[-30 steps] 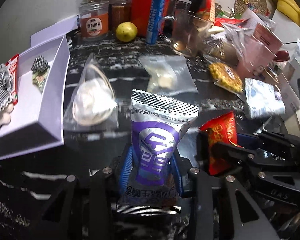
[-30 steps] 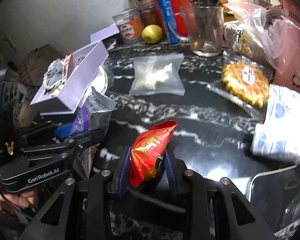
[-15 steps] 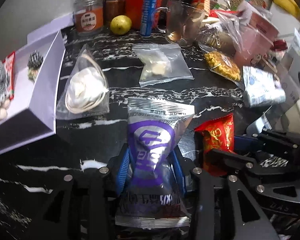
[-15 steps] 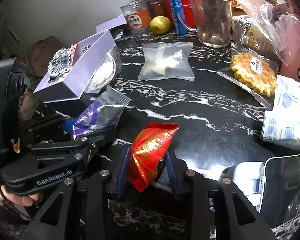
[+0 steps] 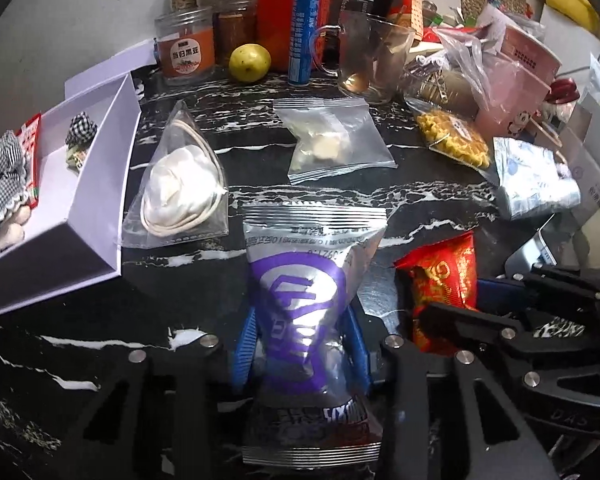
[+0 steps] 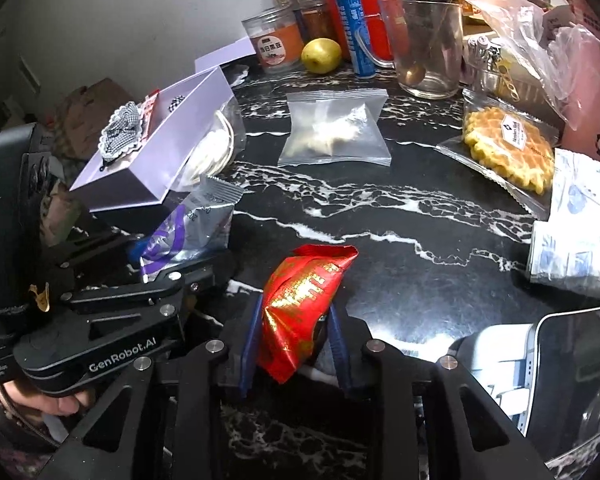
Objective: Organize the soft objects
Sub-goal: 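Carry the red packet in the right gripper over the box while the left gripper carries the purple packet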
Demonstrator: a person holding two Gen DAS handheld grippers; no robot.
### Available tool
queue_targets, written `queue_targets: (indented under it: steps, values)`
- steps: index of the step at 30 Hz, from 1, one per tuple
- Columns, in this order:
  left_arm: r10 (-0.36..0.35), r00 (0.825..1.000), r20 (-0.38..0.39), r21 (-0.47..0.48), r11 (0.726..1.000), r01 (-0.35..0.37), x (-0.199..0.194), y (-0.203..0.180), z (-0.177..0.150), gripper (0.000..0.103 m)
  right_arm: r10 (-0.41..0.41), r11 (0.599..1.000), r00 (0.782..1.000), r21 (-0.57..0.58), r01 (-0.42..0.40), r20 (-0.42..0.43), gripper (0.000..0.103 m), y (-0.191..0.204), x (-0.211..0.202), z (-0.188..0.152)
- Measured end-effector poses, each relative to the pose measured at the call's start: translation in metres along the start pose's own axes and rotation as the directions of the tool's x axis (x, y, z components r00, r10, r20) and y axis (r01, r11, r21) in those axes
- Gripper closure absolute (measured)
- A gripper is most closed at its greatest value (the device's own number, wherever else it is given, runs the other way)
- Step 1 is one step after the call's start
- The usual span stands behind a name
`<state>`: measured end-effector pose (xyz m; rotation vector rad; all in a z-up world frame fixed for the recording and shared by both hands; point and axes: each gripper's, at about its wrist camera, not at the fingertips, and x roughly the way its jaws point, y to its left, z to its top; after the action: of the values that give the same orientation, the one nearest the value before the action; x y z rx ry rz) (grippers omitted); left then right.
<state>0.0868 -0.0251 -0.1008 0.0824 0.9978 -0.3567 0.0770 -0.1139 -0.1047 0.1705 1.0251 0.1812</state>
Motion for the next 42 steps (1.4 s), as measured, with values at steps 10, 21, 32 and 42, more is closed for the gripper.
queue_targets:
  steps: [10, 21, 32, 42]
  values:
    - [-0.006, 0.999, 0.048, -0.045, 0.999, 0.008, -0.028, 0.006, -0.008, 0.065, 0.047, 0.999, 0.999, -0.020, -0.047, 0.015, 0.073, 0.017, -0.014, -0.005]
    - [0.038, 0.988, 0.149, -0.112, 0.993, -0.021, -0.083, 0.018, -0.024, 0.065, 0.146, 0.984, 0.988, -0.111, -0.139, 0.059, 0.073, 0.056, -0.039, -0.003]
    - [0.152, 0.951, 0.270, -0.196, 0.975, -0.100, -0.144, 0.050, -0.033, 0.065, 0.244, 0.946, 0.965, -0.244, -0.214, 0.098, 0.073, 0.109, -0.053, 0.016]
    - [0.245, 0.896, 0.370, -0.226, 0.959, -0.169, -0.185, 0.082, -0.016, 0.065, 0.311, 0.897, 0.937, -0.375, -0.234, 0.159, 0.073, 0.150, -0.068, 0.057]
